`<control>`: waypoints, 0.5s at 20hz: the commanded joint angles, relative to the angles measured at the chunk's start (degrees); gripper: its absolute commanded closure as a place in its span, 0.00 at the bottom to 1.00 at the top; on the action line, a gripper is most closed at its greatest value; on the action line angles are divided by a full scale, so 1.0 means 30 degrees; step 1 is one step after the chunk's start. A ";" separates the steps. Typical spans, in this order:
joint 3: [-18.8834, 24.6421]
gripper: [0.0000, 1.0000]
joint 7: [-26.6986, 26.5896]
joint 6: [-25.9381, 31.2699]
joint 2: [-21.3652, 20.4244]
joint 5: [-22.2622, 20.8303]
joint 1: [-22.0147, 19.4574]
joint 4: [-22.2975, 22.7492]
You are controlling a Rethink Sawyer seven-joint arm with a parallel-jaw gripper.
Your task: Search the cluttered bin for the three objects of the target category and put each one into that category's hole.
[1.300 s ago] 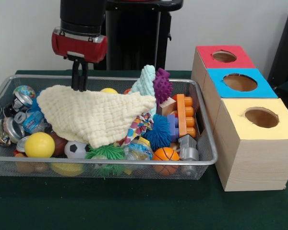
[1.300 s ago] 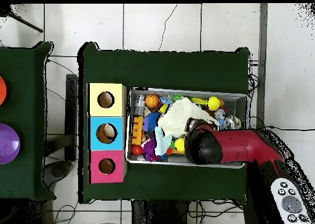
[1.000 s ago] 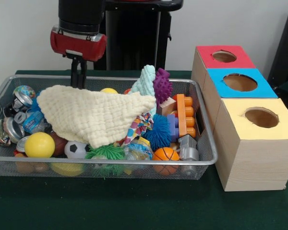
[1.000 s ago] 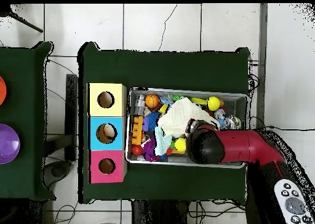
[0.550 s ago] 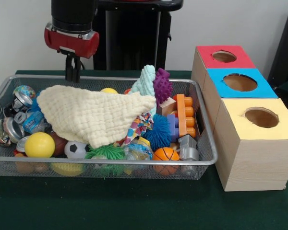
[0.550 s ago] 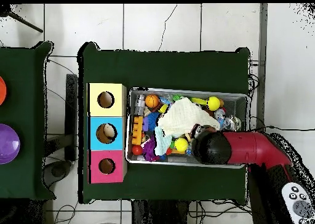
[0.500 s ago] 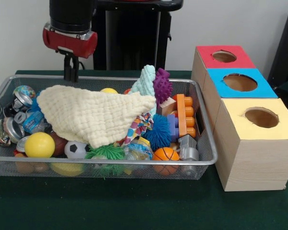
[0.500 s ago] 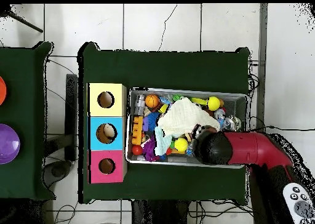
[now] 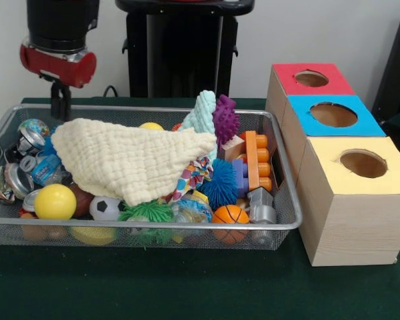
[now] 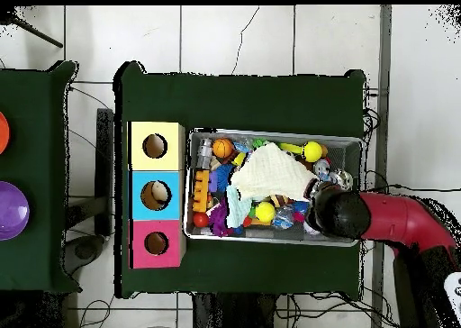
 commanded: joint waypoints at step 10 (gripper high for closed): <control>0.3249 1.00 -0.5592 -0.1021 0.2039 -0.3046 -0.1690 -0.3650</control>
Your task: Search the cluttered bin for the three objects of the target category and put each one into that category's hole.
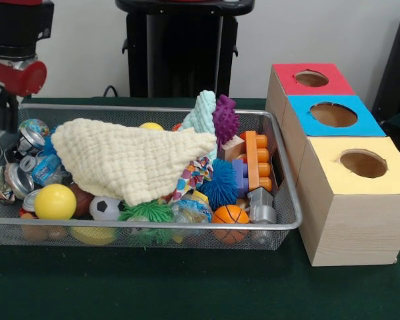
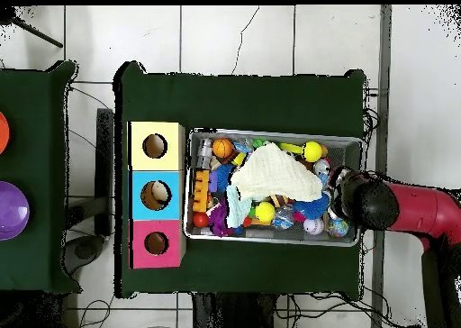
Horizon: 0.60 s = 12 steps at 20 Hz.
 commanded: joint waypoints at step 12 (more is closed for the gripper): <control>0.4094 1.00 -0.4472 -0.2574 0.3966 -0.2030 -0.1229 -0.1518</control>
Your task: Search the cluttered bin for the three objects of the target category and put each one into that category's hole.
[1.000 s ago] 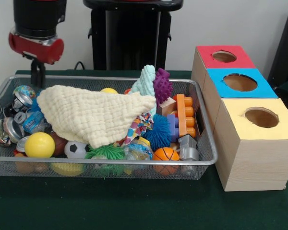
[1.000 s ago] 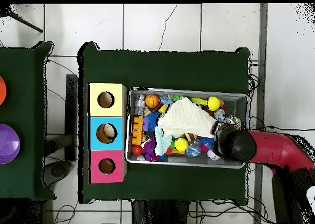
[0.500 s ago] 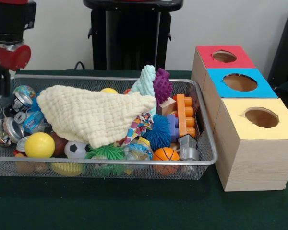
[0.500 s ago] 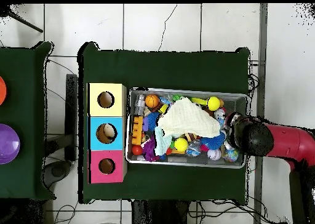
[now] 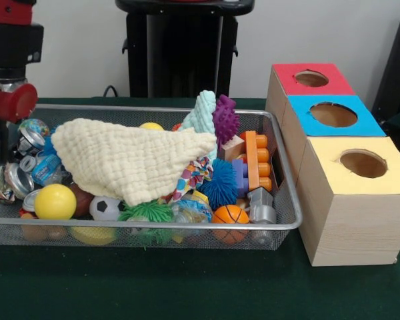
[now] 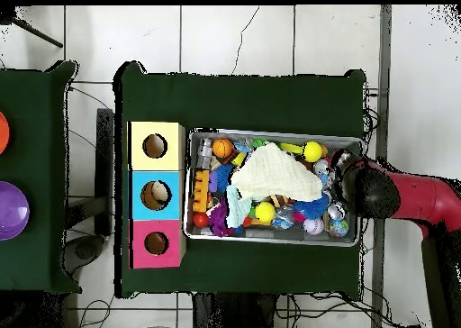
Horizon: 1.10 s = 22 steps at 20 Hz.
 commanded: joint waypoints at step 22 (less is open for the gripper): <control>-0.0310 1.00 -0.3247 0.0017 0.4775 -0.2649 0.1274 -0.2280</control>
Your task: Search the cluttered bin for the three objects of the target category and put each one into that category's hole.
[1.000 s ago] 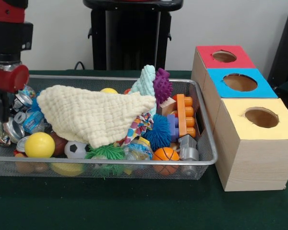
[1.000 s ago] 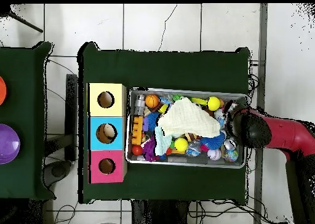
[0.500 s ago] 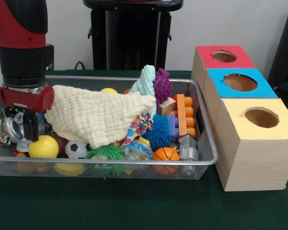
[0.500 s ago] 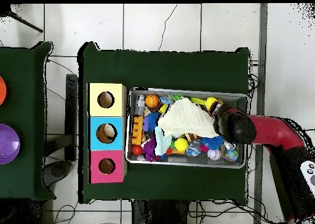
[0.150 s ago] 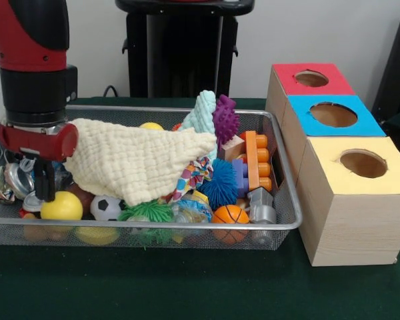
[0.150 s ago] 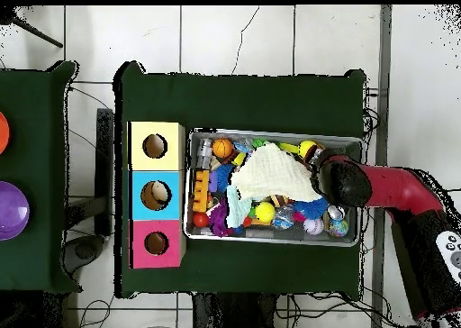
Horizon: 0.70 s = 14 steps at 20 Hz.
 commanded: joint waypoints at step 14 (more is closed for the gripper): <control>-0.1938 1.00 -0.1893 0.0037 0.3056 -0.3733 0.1042 -0.2142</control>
